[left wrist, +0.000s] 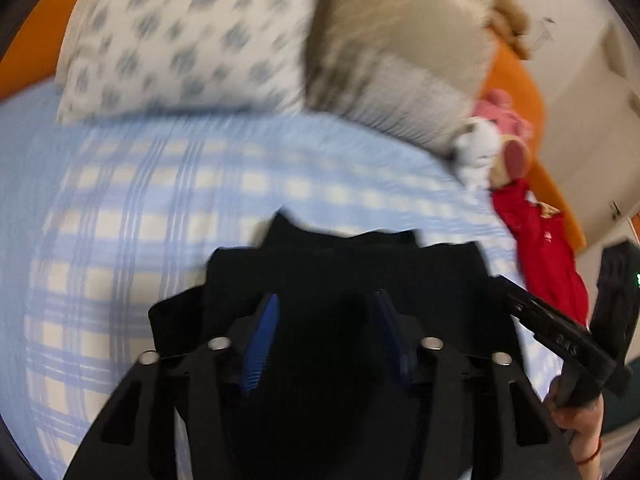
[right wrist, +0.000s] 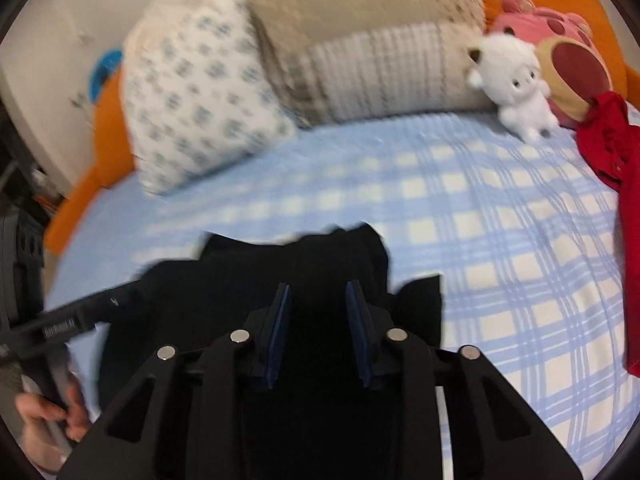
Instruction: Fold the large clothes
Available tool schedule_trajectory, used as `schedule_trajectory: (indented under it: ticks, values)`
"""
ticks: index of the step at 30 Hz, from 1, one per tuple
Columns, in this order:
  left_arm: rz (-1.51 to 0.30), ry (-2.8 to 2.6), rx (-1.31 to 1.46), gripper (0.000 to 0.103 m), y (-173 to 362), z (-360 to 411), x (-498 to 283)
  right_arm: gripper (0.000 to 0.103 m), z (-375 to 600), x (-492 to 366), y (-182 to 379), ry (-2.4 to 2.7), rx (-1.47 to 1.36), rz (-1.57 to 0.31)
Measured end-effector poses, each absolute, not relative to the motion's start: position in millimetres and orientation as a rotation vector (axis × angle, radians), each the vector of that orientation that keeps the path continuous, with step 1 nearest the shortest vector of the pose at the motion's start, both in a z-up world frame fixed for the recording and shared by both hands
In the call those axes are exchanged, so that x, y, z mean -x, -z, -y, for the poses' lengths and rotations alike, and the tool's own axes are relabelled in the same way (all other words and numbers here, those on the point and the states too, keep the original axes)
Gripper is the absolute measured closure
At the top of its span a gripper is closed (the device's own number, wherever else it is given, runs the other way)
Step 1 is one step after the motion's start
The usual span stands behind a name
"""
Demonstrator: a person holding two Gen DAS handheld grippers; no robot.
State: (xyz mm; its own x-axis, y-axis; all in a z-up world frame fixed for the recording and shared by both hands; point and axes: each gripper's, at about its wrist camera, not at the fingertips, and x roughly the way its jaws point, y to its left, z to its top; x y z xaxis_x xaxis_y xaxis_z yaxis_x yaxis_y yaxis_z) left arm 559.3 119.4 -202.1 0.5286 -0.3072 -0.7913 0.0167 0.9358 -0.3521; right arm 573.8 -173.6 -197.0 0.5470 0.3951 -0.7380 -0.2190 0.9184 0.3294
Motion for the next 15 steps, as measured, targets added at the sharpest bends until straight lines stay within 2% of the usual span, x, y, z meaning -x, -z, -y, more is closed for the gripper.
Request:
schedule_trajectory:
  ticks: [4,7,8,9,10,11,12,13,15]
  values:
    - [-0.962,0.208,0.379,0.061,227.9,-128.8,-556.7,0.075,169.5,-575.6,228.7,-0.352,-0.177,-0.911]
    - [-0.945,0.208,0.362,0.061,229.8,-127.5,-554.2,0.073,164.1,-575.0,227.1,-0.339,-0.154,-0.906]
    - [-0.956,0.219,0.362,0.058,222.6,-127.4,-550.9,0.066,163.2,-573.8,222.2,-0.344,-0.145,-0.915]
    - [-0.965,0.231,0.364,0.056,213.5,-127.8,-545.4,0.049,165.6,-570.9,213.8,-0.374,-0.164,-0.938]
    - [-0.968,0.246,0.367,0.048,204.4,-130.1,-537.4,0.039,172.1,-563.7,202.7,-0.418,-0.213,-0.955]
    - [-0.959,0.266,0.365,0.029,190.5,-134.1,-522.8,0.022,178.3,-555.6,193.1,-0.440,-0.249,-0.958]
    - [-0.952,0.267,0.357,0.016,178.8,-139.2,-507.0,0.013,192.1,-537.1,177.9,-0.480,-0.309,-0.952]
    - [-0.954,0.259,0.363,0.003,167.0,-148.0,-486.1,0.010,201.2,-523.4,168.9,-0.515,-0.338,-0.947]
    - [-0.989,0.292,0.425,0.003,161.0,-163.7,-460.7,0.004,224.4,-493.1,161.8,-0.584,-0.413,-0.966]
